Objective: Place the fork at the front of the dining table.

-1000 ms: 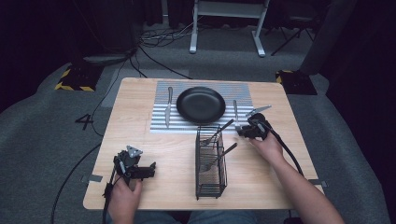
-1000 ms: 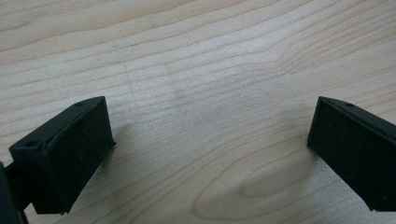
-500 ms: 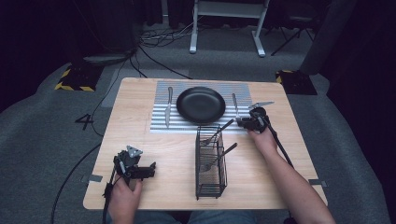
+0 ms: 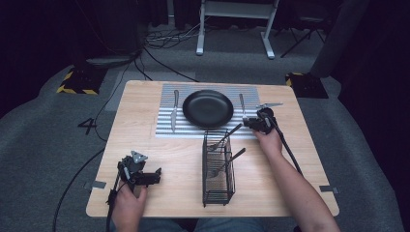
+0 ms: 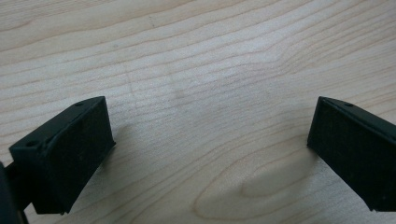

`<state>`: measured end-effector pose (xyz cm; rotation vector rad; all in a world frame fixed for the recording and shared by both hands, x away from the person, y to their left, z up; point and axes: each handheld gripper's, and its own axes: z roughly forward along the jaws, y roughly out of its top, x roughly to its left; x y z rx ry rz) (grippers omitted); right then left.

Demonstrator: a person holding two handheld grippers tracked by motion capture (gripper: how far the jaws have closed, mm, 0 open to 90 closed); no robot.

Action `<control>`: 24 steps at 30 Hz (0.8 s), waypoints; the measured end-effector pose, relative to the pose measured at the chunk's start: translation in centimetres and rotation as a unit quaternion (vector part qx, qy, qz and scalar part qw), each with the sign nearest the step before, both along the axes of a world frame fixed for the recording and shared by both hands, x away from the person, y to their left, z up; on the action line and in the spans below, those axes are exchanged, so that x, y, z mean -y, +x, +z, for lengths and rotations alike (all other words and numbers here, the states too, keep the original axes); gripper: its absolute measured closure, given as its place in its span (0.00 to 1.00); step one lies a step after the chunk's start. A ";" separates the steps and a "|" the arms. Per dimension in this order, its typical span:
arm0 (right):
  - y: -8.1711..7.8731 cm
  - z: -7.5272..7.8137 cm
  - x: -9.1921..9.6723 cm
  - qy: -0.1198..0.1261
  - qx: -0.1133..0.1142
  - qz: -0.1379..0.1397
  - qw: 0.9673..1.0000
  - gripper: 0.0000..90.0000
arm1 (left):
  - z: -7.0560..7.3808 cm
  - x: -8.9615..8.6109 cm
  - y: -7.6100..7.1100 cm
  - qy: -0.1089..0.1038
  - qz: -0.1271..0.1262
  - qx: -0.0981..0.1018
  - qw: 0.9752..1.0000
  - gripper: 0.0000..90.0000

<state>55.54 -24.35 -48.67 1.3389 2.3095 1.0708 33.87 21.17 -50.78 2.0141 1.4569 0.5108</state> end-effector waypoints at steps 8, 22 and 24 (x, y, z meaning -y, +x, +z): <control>-0.3 0.6 0.1 0.009 0.004 0.018 1.000 0.66 | 0.0 0.0 0.0 0.000 0.000 0.000 1.000 0.00; -3.6 6.6 2.4 0.006 0.051 0.024 0.998 0.58 | 0.0 0.0 0.0 0.000 0.000 0.000 1.000 0.00; -4.2 7.2 2.6 0.011 0.047 0.033 0.998 0.55 | 0.0 0.0 0.0 0.000 0.000 0.000 1.000 0.00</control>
